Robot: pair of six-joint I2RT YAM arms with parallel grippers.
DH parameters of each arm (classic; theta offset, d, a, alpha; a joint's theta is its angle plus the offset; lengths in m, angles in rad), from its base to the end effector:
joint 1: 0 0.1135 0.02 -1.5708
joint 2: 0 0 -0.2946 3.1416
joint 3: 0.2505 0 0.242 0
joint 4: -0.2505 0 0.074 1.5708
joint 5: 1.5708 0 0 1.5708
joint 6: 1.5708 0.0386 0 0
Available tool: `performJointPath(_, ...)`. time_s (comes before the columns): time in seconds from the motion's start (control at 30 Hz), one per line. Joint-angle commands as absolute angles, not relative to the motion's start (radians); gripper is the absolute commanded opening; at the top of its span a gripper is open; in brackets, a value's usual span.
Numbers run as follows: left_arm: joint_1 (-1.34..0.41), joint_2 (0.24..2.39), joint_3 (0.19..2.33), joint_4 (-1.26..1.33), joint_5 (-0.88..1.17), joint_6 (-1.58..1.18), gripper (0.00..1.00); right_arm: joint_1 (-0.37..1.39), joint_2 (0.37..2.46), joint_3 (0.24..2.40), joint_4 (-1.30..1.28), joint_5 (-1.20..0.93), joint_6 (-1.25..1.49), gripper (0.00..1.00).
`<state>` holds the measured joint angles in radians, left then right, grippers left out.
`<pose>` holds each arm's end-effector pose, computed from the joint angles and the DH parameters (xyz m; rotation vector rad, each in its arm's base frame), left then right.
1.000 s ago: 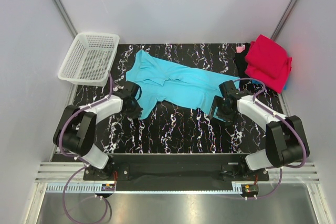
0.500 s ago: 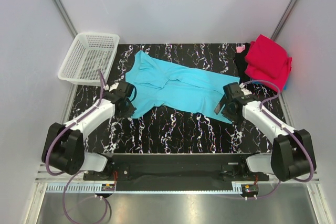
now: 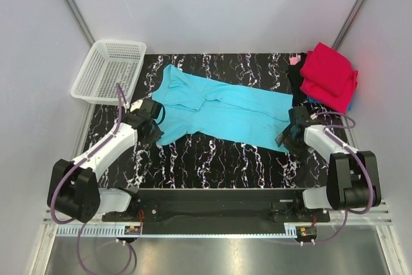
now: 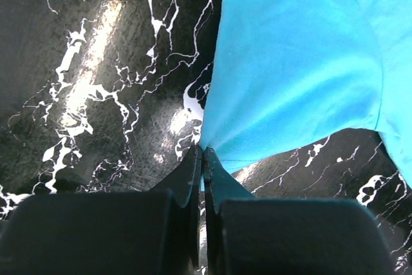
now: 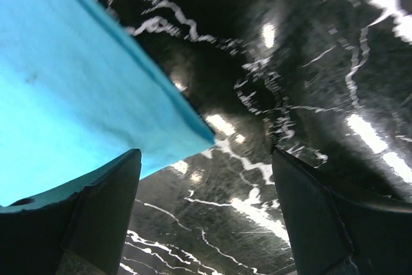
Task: Fold and stack the t-shirts
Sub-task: Fold the tshirt
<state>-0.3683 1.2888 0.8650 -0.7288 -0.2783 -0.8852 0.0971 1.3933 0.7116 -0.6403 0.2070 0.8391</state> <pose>0.2105 -0.0699 0.2532 -0.7514 2.5351 -0.0291 0.2151 0.0130 0.1940 1.0586 2.6199 -0.1025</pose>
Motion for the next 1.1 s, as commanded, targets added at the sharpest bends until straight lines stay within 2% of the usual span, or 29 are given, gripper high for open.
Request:
performJointPath(0.0, -0.370, 1.266, 0.913, -0.744, -0.324, -0.868, 0.00, 0.058, 1.338, 0.698, -0.600, 0.210, 0.805, 0.90)
performJointPath(0.23, -0.370, 1.269, 0.914, -0.749, -0.330, -0.867, 0.00, 0.043, 1.342, 0.690, -0.560, 0.193, 0.778, 0.85)
performJointPath(0.37, -0.370, 1.273, 0.916, -0.752, -0.333, -0.865, 0.00, 0.040, 1.341, 0.673, -0.542, 0.173, 0.778, 0.69)
performJointPath(0.47, -0.370, 1.278, 0.920, -0.753, -0.331, -0.864, 0.00, 0.035, 1.338, 0.669, -0.541, 0.172, 0.776, 0.61)
performJointPath(0.6, -0.370, 1.285, 0.927, -0.755, -0.328, -0.862, 0.00, 0.032, 1.339, 0.669, -0.538, 0.175, 0.772, 0.43)
performJointPath(0.8, -0.370, 1.285, 0.930, -0.758, -0.328, -0.857, 0.00, 0.012, 1.373, 0.690, -0.532, 0.181, 0.746, 0.38)
performJointPath(0.9, -0.370, 1.284, 0.930, -0.761, -0.328, -0.856, 0.00, 0.006, 1.382, 0.699, -0.526, 0.166, 0.735, 0.29)
performJointPath(0.93, -0.370, 1.282, 0.934, -0.761, -0.330, -0.854, 0.00, 0.008, 1.384, 0.701, -0.526, 0.163, 0.733, 0.21)
performJointPath(1.07, -0.370, 1.282, 0.940, -0.765, -0.331, -0.856, 0.00, -0.023, 1.379, 0.703, -0.526, 0.152, 0.729, 0.00)
